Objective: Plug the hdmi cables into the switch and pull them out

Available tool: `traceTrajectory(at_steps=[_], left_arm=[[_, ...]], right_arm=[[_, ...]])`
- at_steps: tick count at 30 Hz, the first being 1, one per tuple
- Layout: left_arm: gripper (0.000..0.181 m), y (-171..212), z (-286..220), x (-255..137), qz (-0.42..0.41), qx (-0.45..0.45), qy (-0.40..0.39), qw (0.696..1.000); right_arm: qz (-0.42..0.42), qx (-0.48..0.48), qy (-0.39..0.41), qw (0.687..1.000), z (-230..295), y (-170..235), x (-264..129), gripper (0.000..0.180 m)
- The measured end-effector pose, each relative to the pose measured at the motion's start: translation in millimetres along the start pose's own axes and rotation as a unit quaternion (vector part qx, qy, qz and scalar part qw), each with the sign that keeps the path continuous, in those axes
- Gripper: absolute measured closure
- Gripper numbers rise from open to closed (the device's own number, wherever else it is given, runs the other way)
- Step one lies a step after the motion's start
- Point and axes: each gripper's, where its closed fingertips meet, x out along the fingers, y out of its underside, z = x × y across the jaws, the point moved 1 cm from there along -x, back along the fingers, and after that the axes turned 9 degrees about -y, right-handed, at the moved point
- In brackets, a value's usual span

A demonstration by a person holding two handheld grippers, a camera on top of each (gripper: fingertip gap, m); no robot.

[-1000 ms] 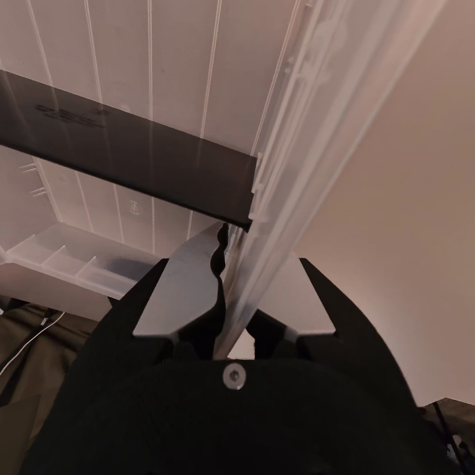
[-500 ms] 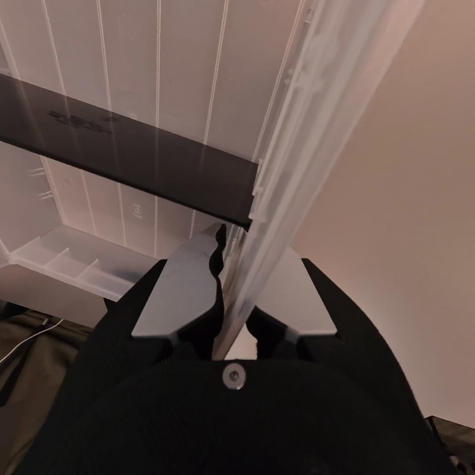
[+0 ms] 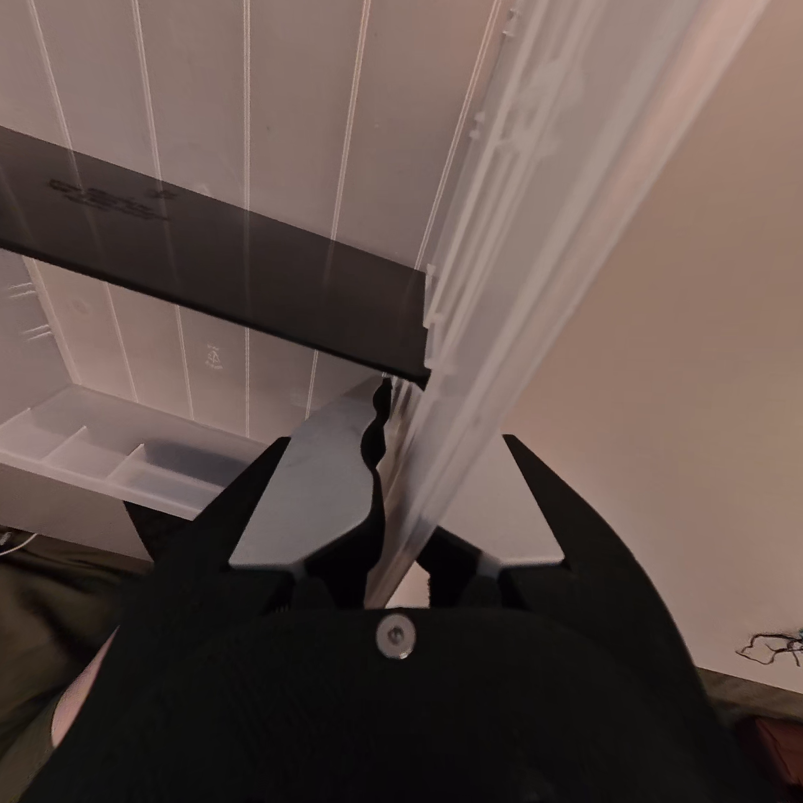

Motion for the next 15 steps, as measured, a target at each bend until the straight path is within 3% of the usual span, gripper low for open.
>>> traceTrajectory(at_steps=[7, 15], left_arm=[[0.172, -11, 30, -2, -0.049, -0.063, -0.012, 0.997], [0.166, 0, 31, -4, -0.039, -0.132, 0.019, 0.99]], right_arm=[[-0.012, -0.016, -0.001, 1.0, -1, -6, -1, 0.174], [-0.019, -0.015, 0.004, 1.0, -23, 6, -8, 0.174]])
